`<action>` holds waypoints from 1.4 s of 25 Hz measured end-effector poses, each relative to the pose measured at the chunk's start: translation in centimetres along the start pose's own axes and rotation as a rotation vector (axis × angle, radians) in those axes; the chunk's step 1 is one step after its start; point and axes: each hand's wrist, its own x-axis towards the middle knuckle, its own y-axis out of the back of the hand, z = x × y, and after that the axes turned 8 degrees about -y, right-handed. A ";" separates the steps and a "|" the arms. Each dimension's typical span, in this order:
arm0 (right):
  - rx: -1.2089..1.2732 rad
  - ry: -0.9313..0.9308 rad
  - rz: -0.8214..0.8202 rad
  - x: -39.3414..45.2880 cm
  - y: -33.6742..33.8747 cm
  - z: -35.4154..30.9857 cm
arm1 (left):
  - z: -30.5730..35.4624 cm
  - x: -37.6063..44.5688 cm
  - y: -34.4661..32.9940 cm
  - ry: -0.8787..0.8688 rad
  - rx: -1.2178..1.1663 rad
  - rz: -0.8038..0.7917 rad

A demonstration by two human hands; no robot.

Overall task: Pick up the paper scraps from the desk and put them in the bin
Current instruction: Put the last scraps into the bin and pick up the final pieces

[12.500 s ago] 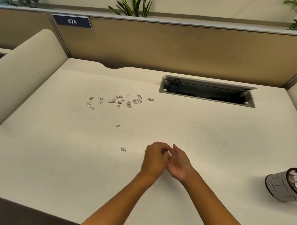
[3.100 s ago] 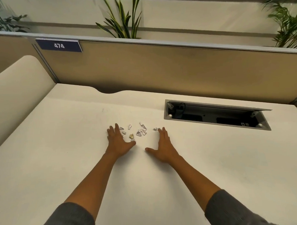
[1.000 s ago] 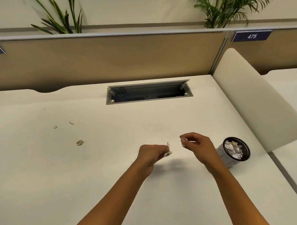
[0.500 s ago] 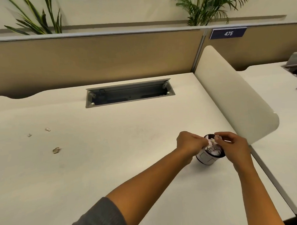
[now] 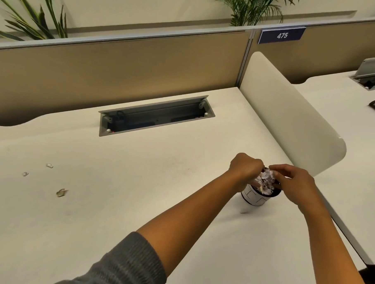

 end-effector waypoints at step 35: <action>-0.054 0.576 -0.191 -5.9 -4.4 0.3 | -7.8 -5.1 4.1 -0.109 -0.518 0.072</action>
